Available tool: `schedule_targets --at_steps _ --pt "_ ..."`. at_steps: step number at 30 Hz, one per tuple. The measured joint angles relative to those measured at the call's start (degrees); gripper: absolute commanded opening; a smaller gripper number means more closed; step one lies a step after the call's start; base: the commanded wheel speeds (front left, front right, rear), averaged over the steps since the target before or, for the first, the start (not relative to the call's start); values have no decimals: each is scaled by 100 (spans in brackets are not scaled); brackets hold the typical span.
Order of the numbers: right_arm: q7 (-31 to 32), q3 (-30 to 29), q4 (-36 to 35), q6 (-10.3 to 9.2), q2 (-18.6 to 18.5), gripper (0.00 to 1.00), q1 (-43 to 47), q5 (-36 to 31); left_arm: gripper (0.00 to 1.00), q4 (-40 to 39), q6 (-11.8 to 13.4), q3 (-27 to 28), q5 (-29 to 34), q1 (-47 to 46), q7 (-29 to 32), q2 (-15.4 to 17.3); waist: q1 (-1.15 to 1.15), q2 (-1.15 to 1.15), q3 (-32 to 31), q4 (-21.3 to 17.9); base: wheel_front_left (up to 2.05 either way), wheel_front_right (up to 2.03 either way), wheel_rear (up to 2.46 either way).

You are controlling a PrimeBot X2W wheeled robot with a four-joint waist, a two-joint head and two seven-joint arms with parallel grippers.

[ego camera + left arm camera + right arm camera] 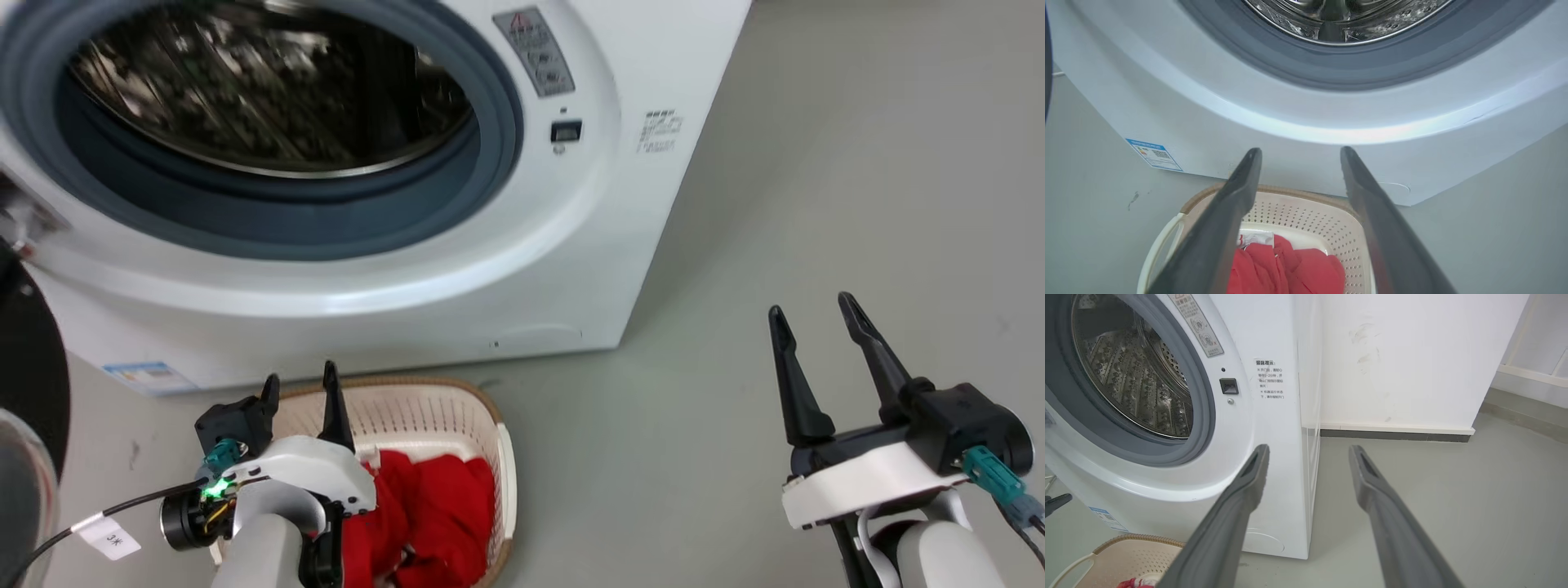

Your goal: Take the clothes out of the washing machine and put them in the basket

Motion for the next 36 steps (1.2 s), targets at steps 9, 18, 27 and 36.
schedule_targets --at_steps 9,18,27,36 --pt "155 -137 -211 -1 2 100 361 -35 100 -1658 -158 -8 624 503 0 -37 0 0 -821 29 0 0 0" --pt "302 -164 -330 0 3 100 766 -71 100 -2773 -122 -221 1111 1408 0 30 0 0 -1338 1 0 0 0" --pt "369 -27 -378 -1 2 100 982 -8 100 -3357 3 -293 1137 2113 165 63 0 0 -1523 38 0 0 0" --pt "393 35 -408 -1 3 100 986 -7 100 -3648 81 -353 1076 2309 281 49 1 0 -1545 188 0 0 0"
